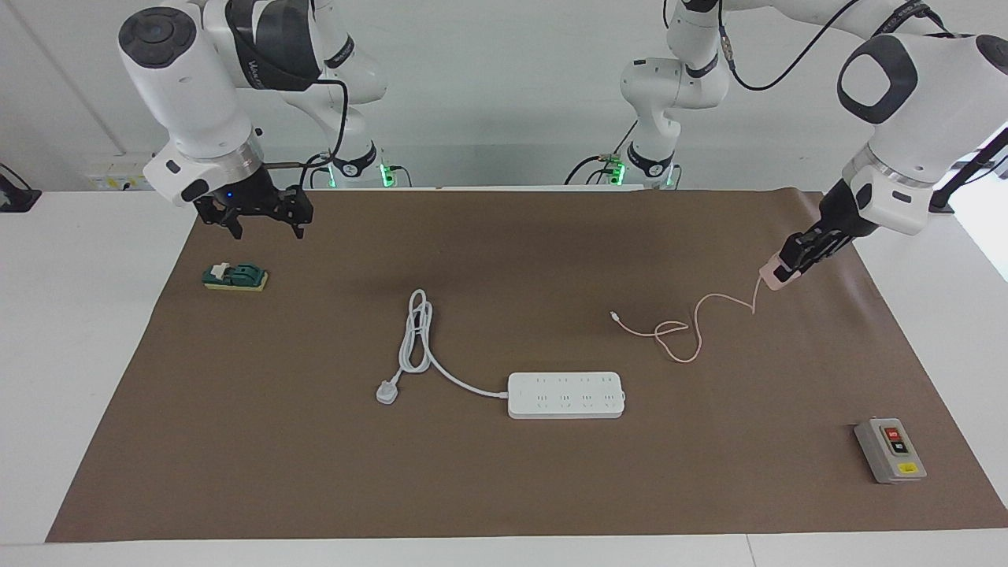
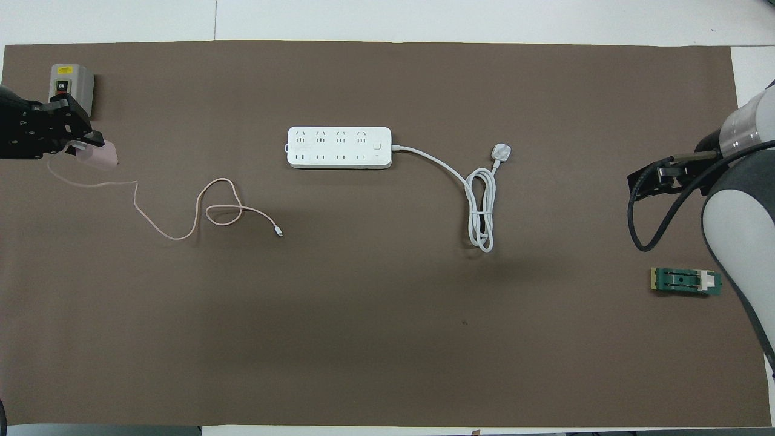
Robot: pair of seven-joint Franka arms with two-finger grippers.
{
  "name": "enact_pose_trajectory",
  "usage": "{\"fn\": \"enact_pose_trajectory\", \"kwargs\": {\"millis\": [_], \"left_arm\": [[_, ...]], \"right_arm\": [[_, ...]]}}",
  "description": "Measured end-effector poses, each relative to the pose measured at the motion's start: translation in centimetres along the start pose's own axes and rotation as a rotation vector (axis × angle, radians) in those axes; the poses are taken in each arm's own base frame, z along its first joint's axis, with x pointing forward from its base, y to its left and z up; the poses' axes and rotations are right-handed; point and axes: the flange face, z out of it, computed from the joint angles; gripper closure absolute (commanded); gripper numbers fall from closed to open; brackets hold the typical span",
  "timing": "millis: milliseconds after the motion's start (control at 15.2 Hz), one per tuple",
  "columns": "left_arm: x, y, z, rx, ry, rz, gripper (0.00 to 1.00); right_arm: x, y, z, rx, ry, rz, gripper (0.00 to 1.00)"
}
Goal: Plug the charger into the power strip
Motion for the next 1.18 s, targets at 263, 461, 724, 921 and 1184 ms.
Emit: {"fn": "enact_pose_trajectory", "kwargs": {"millis": [263, 461, 724, 921, 1184], "left_arm": [[-0.6, 1.6, 0.4, 0.096, 0.039, -0.154, 1.0], [-1.1, 2.7, 0.7, 0.102, 0.047, -0.33, 1.0], [-1.5, 3.5, 1.4, 0.102, 0.053, -0.62, 1.0], [-2.5, 6.3, 3.2, 0.117, 0.051, -0.781, 1.0], [-3.6, 11.7, 8.1, 0.149, 0.066, -0.947, 1.0]], "right_arm": [[0.5, 1.4, 1.1, 0.005, -0.019, 0.005, 0.0], [0.9, 0.9, 1.1, 0.007, -0.02, -0.005, 0.0], [0.8, 0.9, 0.8, 0.008, -0.031, -0.006, 0.0], [0.3, 0.9, 0.4, 0.008, -0.038, -0.005, 0.0], [-0.6, 1.0, 0.0, 0.009, -0.057, -0.004, 0.0]]}}
